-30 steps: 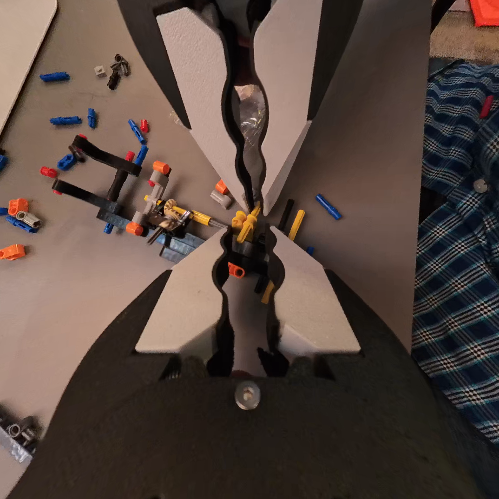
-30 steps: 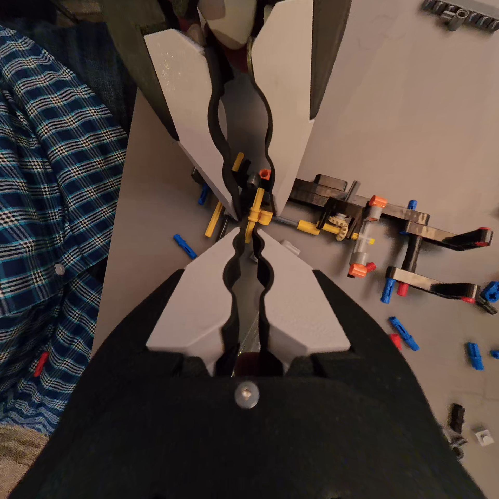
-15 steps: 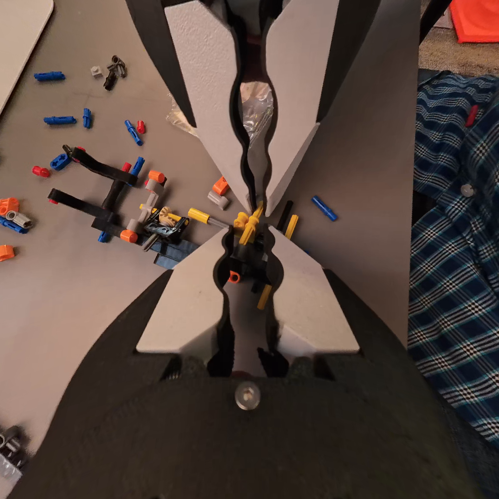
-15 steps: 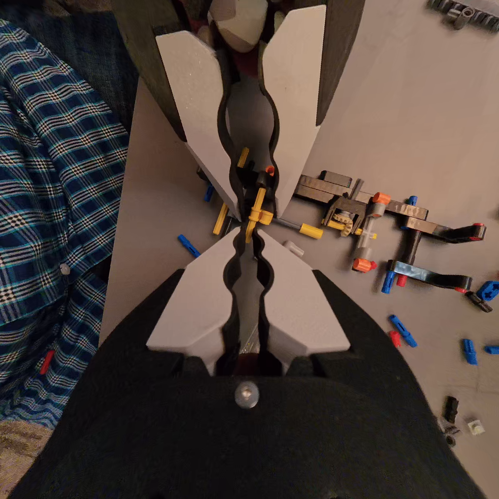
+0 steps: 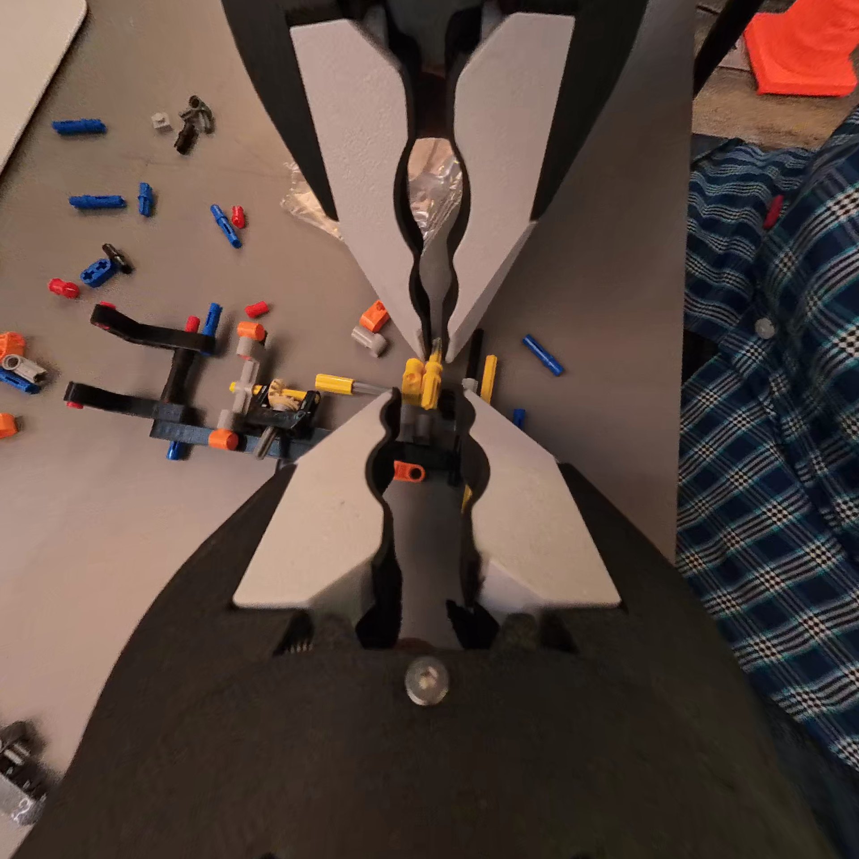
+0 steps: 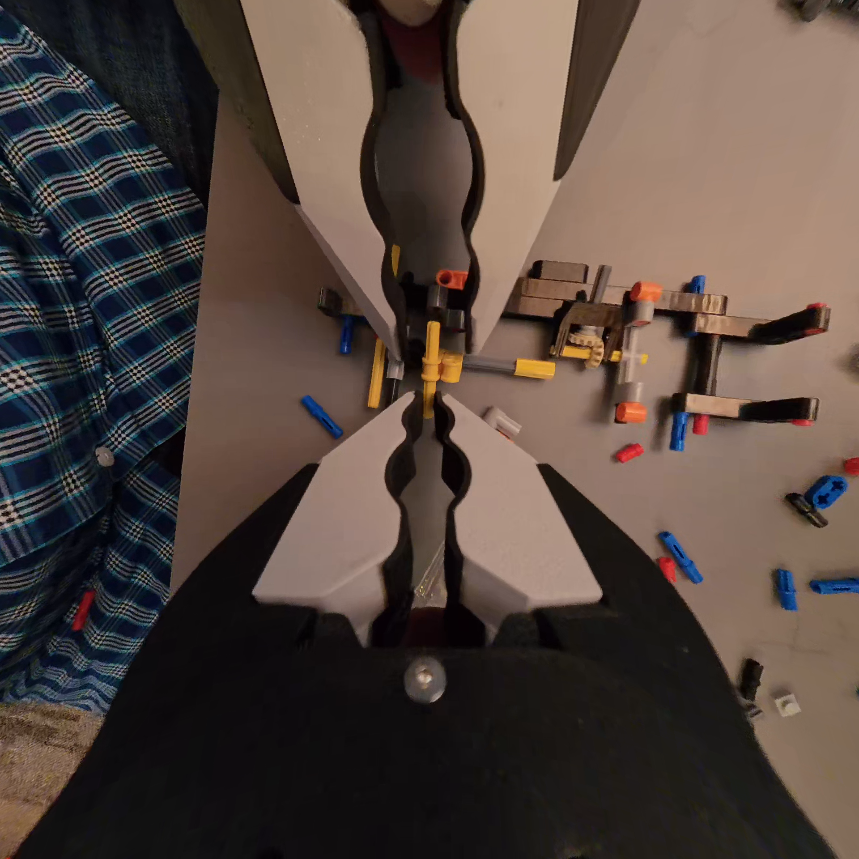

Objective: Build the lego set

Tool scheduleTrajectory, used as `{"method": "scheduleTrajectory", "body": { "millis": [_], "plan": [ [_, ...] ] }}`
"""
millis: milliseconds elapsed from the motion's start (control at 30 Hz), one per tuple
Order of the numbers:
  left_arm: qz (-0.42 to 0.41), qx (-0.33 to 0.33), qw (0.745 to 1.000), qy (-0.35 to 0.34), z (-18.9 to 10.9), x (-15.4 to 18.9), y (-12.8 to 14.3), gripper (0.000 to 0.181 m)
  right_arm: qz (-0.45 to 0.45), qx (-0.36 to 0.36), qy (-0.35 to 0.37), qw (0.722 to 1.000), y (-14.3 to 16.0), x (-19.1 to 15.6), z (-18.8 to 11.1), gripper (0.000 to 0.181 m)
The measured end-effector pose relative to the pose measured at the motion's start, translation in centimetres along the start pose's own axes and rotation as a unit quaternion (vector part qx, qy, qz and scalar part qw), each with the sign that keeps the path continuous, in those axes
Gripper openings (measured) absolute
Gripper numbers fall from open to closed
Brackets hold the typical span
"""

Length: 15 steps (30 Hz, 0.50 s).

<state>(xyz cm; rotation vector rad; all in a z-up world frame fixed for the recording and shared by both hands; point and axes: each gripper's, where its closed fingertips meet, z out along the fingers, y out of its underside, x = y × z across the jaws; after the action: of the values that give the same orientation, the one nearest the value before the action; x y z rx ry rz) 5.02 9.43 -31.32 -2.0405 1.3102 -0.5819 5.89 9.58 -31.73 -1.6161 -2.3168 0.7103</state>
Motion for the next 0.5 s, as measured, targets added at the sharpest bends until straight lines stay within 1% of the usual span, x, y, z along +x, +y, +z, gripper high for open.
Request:
{"method": "scheduleTrajectory", "body": {
  "millis": [67,233,333,500],
  "plan": [
    [0.003,-0.003,1.0,0.0,-0.1,0.0,0.0,0.019,-0.003,-0.003,0.0,1.0,0.0,0.0,0.0,0.002],
    [0.003,0.021,1.0,0.002,-0.9,0.2,-0.9,0.014,-0.005,-0.004,0.001,1.0,0.0,-0.1,0.0,0.002],
    [0.017,0.004,1.0,-0.004,-0.5,0.3,-0.5,0.003,-0.005,-0.003,0.001,1.0,-0.1,-0.1,-0.1,0.002],
    [0.02,0.001,1.0,-0.007,-0.6,0.3,-0.5,0.002,-0.005,0.0,0.004,1.0,-0.1,-0.1,-0.2,0.002]
  ]
}}
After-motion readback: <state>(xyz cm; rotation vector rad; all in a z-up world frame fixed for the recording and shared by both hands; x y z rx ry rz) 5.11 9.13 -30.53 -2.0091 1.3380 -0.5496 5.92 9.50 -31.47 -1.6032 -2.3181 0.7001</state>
